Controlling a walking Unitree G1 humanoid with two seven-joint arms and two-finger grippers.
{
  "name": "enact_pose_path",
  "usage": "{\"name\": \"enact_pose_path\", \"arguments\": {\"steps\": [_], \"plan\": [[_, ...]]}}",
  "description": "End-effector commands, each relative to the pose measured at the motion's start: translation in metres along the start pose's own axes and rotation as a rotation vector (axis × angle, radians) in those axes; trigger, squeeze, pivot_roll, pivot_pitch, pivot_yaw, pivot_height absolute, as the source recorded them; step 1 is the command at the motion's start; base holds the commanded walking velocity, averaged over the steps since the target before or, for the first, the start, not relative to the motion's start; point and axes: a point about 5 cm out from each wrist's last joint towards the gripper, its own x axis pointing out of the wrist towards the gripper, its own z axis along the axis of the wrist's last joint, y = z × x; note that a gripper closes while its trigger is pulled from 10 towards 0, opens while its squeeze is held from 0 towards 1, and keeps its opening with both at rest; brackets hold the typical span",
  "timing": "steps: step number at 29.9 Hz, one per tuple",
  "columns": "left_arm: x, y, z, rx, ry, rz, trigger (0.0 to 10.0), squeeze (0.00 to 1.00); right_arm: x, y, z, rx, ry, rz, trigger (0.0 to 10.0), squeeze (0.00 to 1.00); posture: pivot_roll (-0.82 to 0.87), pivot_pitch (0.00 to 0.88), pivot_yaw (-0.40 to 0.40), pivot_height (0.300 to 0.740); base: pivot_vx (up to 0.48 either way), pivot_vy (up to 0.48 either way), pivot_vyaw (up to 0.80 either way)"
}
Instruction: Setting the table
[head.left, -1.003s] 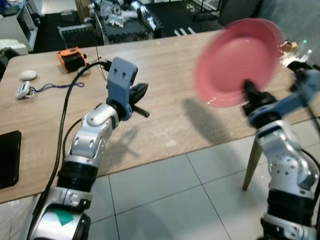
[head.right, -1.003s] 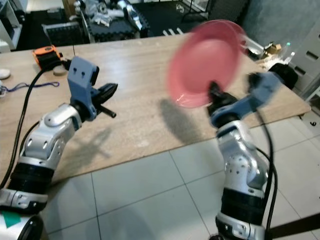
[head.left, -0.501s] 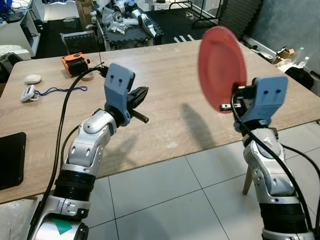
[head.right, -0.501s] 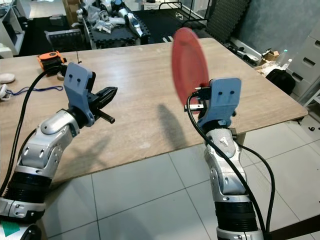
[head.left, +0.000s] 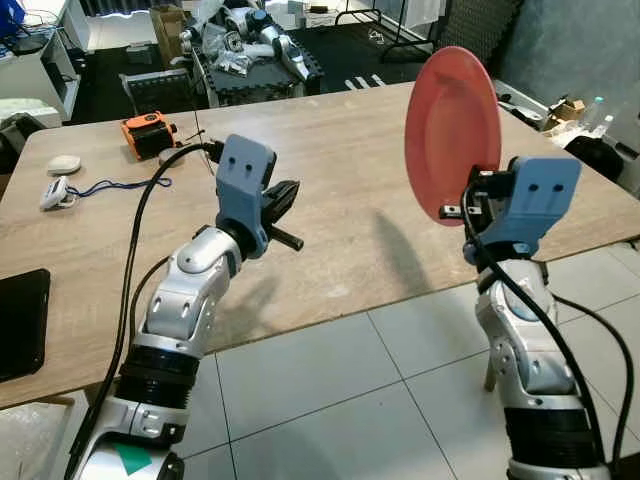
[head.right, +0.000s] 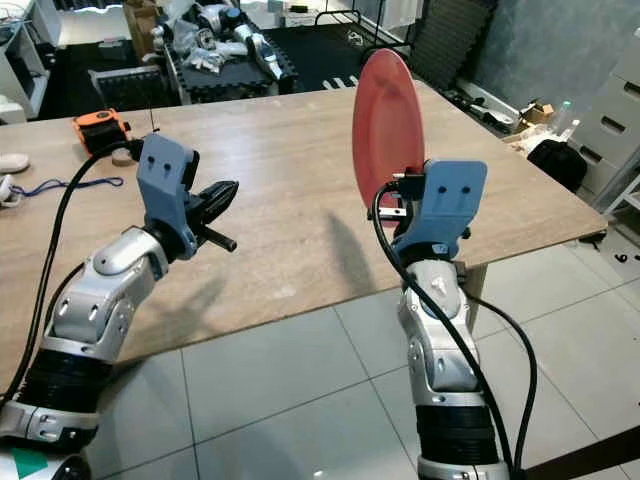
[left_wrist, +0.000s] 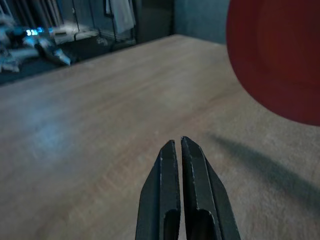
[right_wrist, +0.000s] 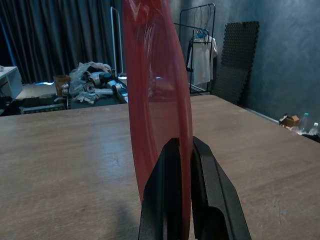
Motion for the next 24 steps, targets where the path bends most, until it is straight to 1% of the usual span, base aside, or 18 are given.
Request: {"name": "enact_pose_path", "arguments": {"steps": [1, 2, 3, 4, 5, 7, 9, 11, 14, 17, 24], "plan": [[0.0, 0.003, -0.007, -0.038, 0.033, 0.025, 10.0, 0.0, -0.003, -0.005, -0.007, 0.026, 0.014, -0.012, 10.0, 0.0, -0.05, 0.13, 0.095, 0.74, 0.0, 0.0, 0.0], [-0.001, 0.003, -0.01, -0.042, 0.04, 0.034, 10.0, 0.0, -0.004, -0.002, -0.01, 0.014, 0.023, 0.024, 10.0, 0.0, -0.05, 0.128, 0.095, 0.74, 0.0, 0.0, 0.0], [-0.001, 0.003, -0.01, -0.042, 0.04, 0.034, 10.0, 0.0, -0.004, -0.002, -0.01, 0.014, 0.023, 0.024, 10.0, 0.0, -0.05, 0.128, 0.095, 0.74, 0.0, 0.0, 0.0], [-0.001, 0.003, -0.013, -0.046, 0.046, 0.041, 10.0, 0.0, -0.006, 0.0, -0.013, -0.011, 0.026, 0.053, 10.0, 0.0, -0.05, 0.128, 0.095, 0.74, 0.0, 0.0, 0.0], [-0.002, 0.003, -0.015, -0.049, 0.048, 0.049, 10.0, 0.0, -0.009, 0.003, -0.017, -0.013, 0.044, 0.089, 10.0, 0.0, -0.05, 0.121, 0.093, 0.74, 0.0, 0.0, 0.0], [-0.007, 0.002, -0.019, -0.04, 0.045, 0.066, 10.0, 0.0, -0.014, 0.004, -0.022, -0.038, 0.055, 0.116, 10.0, 0.0, -0.05, 0.116, 0.091, 0.74, 0.0, 0.0, 0.0], [-0.012, 0.001, -0.022, -0.043, 0.041, 0.078, 10.0, 0.0, -0.017, 0.003, -0.026, -0.041, 0.06, 0.118, 10.0, 0.0, -0.05, 0.112, 0.086, 0.74, 0.0, 0.0, 0.0], [-0.016, -0.001, -0.023, -0.023, 0.036, 0.075, 10.0, 0.0, -0.018, 0.0, -0.027, -0.043, 0.064, 0.114, 10.0, 0.0, -0.04, 0.108, 0.078, 0.74, 0.0, 0.0, 0.0], [-0.017, 0.0, -0.023, -0.008, 0.041, 0.078, 10.0, 0.0, -0.018, -0.003, -0.027, -0.045, 0.06, 0.106, 10.0, 0.0, -0.04, 0.111, 0.074, 0.74, 0.0, 0.0, 0.0], [-0.016, 0.002, -0.024, -0.009, 0.044, 0.09, 10.0, 0.0, -0.015, -0.002, -0.025, -0.046, 0.046, 0.107, 10.0, 0.0, -0.04, 0.113, 0.075, 0.74, 0.0, 0.0, 0.0], [-0.015, 0.001, -0.025, -0.011, 0.047, 0.097, 10.0, 0.0, -0.015, -0.001, -0.025, -0.044, 0.039, 0.115, 10.0, 0.0, -0.04, 0.113, 0.076, 0.74, 0.0, 0.0, 0.0]]}}
